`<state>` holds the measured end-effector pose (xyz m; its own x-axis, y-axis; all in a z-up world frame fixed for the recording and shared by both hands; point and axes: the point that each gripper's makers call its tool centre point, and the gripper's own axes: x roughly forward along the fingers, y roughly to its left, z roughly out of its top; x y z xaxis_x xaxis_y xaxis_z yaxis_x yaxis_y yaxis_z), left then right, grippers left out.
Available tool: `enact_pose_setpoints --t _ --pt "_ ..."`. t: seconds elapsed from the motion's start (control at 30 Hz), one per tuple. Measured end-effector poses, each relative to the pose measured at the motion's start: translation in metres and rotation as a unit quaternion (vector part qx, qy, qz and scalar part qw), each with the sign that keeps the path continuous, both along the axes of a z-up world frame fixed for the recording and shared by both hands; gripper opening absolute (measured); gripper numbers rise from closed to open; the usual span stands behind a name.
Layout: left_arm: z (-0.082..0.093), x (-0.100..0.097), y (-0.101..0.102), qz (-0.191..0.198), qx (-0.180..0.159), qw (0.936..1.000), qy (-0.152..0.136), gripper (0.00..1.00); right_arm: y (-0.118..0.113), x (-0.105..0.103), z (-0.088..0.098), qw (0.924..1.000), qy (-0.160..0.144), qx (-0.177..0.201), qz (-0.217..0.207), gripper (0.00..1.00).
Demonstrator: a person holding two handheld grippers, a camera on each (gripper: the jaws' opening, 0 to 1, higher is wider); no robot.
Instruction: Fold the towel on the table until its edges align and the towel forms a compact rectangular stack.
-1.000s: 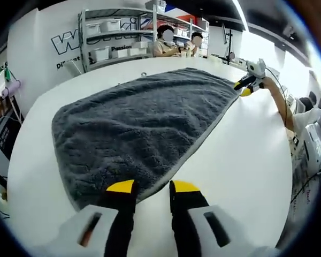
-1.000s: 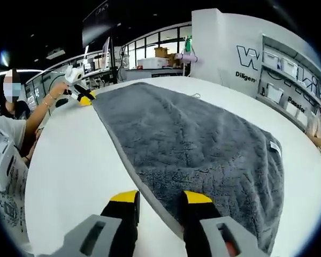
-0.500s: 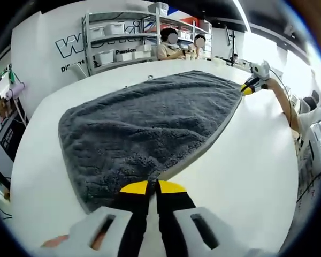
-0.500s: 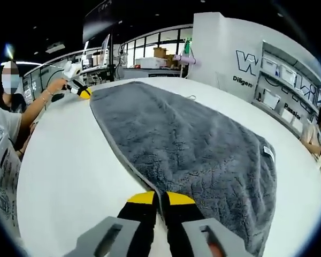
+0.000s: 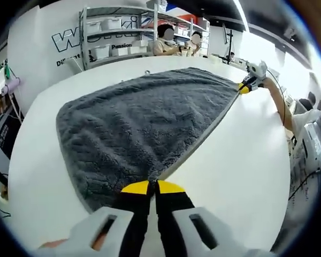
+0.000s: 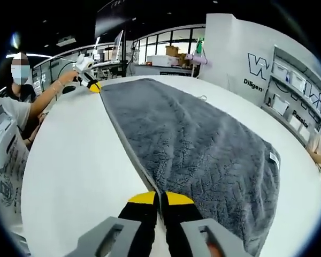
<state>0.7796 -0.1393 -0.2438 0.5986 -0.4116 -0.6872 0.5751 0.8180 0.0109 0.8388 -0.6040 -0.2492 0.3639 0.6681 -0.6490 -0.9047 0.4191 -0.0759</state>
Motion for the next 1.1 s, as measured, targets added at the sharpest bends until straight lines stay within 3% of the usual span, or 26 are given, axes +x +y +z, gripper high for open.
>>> enact_pose_setpoints --t 0.53,1.1 --pt "0.000 -0.055 -0.007 -0.046 0.035 0.9974 0.044 0.05 -0.007 -0.041 0.002 0.9991 0.011 -0.013 0.040 0.04" --pt "-0.001 -0.108 -0.019 -0.074 0.042 0.9938 0.072 0.05 -0.016 -0.097 0.008 0.9968 0.013 -0.030 0.073 0.04"
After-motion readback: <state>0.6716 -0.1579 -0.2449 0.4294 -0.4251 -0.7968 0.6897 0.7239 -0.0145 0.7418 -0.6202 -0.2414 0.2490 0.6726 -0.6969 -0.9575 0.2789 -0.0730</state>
